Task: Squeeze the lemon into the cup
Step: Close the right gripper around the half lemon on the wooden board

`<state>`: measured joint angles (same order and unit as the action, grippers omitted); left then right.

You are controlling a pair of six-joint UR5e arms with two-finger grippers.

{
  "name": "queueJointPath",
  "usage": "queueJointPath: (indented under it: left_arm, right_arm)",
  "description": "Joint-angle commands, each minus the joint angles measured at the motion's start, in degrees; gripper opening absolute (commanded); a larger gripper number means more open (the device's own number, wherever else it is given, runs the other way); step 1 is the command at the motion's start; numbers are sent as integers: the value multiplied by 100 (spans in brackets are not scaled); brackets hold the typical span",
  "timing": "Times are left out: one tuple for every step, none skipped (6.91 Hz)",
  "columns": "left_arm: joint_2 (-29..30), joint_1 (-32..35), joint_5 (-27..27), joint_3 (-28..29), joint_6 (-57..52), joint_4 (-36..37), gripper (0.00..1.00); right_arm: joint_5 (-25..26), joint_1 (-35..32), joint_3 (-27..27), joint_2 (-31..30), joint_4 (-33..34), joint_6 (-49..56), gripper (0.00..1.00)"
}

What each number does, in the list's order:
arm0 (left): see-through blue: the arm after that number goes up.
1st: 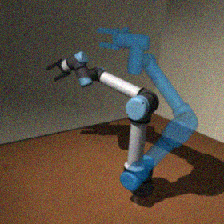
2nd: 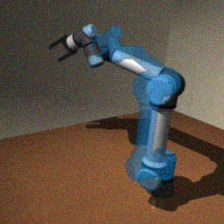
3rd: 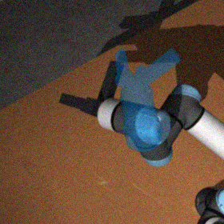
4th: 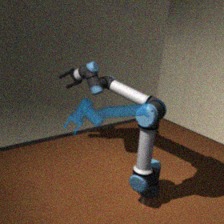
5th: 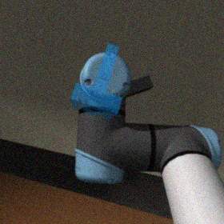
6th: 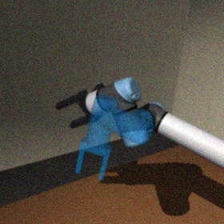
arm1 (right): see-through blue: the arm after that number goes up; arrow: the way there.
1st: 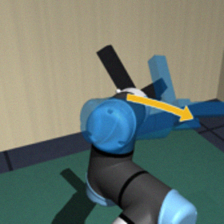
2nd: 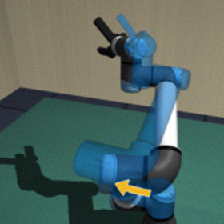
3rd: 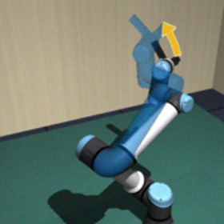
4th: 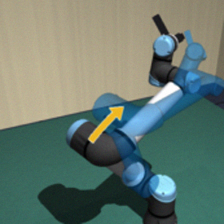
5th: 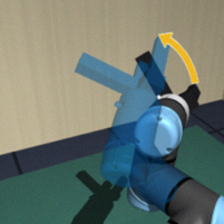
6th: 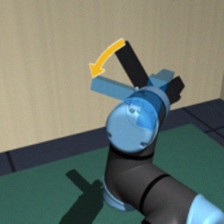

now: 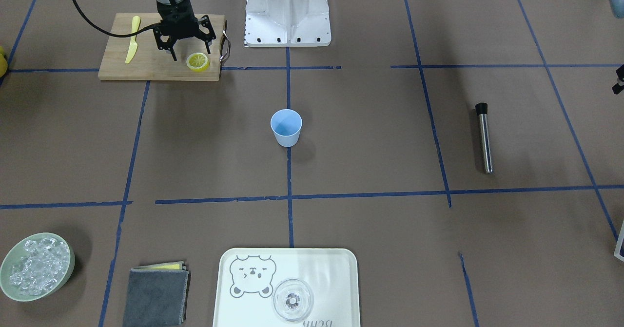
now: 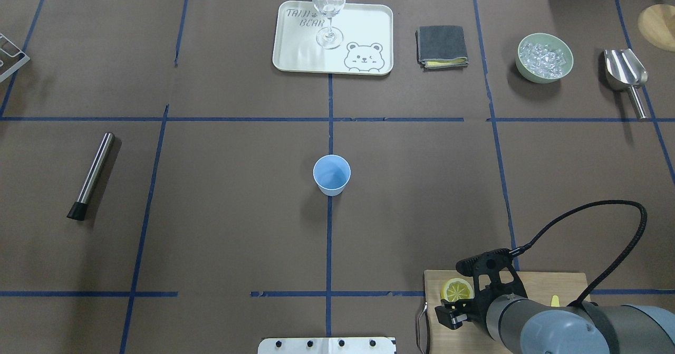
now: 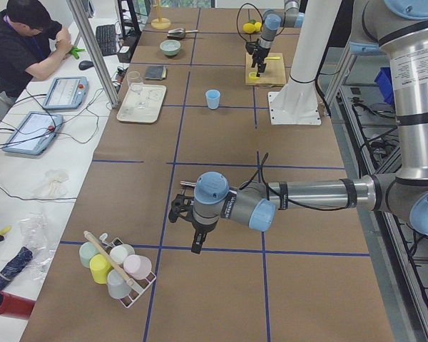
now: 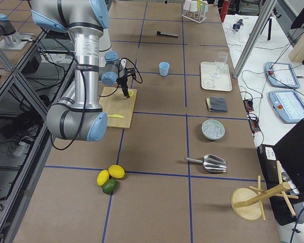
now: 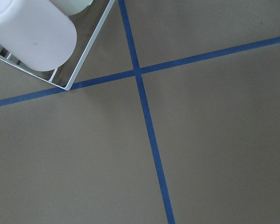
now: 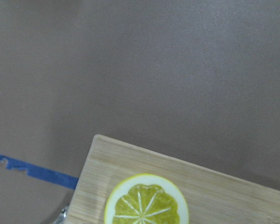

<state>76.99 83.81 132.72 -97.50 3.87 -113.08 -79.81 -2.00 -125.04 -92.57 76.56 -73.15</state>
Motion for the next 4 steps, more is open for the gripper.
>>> queueJointPath:
  left_arm:
    - [-17,4,0,3,0,-3,100]
    - [-26,-5,0,3,0,-3,100]
    - [-35,4,0,3,0,-3,100]
    - [-26,-5,0,12,0,-3,100]
  right_arm:
    - [1,6,119,151,0,2,98]
    - [1,15,199,178,0,2,98]
    - [10,6,243,187,0,2,98]
    - [1,6,243,187,0,2,98]
